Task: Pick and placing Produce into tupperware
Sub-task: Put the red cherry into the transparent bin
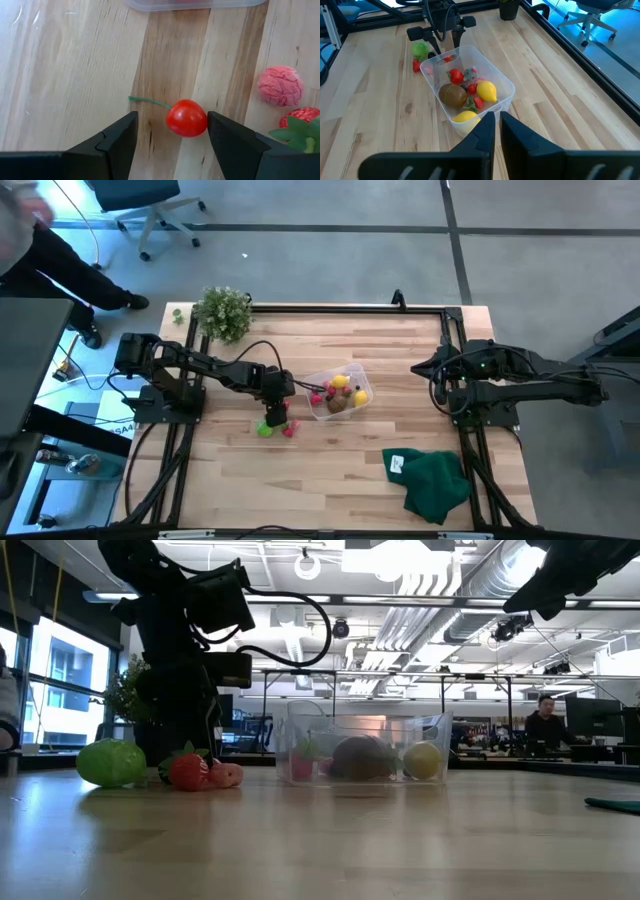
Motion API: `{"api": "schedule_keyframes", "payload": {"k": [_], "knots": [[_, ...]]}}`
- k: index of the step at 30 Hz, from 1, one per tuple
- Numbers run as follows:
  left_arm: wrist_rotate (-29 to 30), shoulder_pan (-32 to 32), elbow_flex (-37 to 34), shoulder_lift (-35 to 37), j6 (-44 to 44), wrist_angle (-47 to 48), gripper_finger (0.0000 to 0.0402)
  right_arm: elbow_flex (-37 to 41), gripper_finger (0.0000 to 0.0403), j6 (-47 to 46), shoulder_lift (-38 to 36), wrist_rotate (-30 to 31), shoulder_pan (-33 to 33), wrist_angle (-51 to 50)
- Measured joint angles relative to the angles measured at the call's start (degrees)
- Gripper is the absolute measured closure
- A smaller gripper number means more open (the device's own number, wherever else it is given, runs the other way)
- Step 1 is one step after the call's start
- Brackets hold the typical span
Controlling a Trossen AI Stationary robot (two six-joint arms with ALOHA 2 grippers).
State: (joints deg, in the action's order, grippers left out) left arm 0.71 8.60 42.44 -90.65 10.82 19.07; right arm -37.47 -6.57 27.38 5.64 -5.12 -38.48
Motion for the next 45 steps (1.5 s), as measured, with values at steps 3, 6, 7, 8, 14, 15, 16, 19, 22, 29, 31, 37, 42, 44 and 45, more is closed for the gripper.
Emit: {"api": "schedule_keyframes", "payload": {"k": [3,6,7,8,14,15,16,19,22,29,31,37,42,44,45], "knots": [[0.41,0.00,0.02,0.00,-0.01,0.00,0.0177,0.00,0.0384,0.00,0.00,-0.01,-0.01,0.00],[1.14,0.00,0.01,0.00,0.01,0.00,0.0176,0.00,0.0384,0.01,0.00,0.01,-0.01,0.00],[1.66,0.00,0.01,0.00,0.01,0.00,0.0177,0.00,0.0384,0.00,0.00,-0.01,-0.01,0.00],[2.00,0.00,0.02,0.00,0.01,0.00,0.0177,0.00,0.0384,0.00,0.00,-0.01,-0.01,0.00],[2.88,0.00,0.00,0.00,0.01,-0.02,0.0177,0.00,0.0384,0.00,0.00,0.00,0.00,0.00],[3.35,0.00,0.02,0.00,-0.02,-0.02,0.0176,0.00,0.0384,0.00,0.00,-0.01,-0.01,0.00],[3.74,0.00,0.00,0.00,-0.11,-0.02,0.0176,0.00,0.0384,0.00,0.00,0.00,-0.01,0.00],[5.23,0.00,0.01,0.00,-0.77,-0.02,0.0177,0.00,0.0384,0.00,-0.01,-0.01,-0.01,0.00],[5.77,0.00,0.00,0.00,-1.41,0.00,0.0177,0.00,0.0384,0.01,0.00,-0.01,0.00,0.00],[7.07,0.03,0.00,0.00,-2.20,0.01,0.0177,0.00,0.0384,0.00,0.00,-0.01,0.00,0.00],[7.08,0.04,0.01,0.00,-2.94,0.02,0.0177,0.00,0.0384,0.00,0.00,0.00,0.00,0.00],[6.53,0.04,0.02,0.00,-3.70,0.04,0.0177,0.00,0.0384,0.02,-0.01,0.01,0.01,0.00],[6.32,0.04,0.00,-0.46,-4.08,0.17,0.0177,0.00,0.0384,0.00,0.00,-0.01,0.01,0.00],[6.08,0.04,0.02,-0.95,-4.12,-0.89,0.0177,0.00,0.0384,0.00,0.00,0.01,-0.01,0.00],[5.45,0.04,0.02,-1.31,-4.14,-1.24,0.0177,0.00,0.0384,0.00,-0.02,0.01,-0.01,-0.02]]}}
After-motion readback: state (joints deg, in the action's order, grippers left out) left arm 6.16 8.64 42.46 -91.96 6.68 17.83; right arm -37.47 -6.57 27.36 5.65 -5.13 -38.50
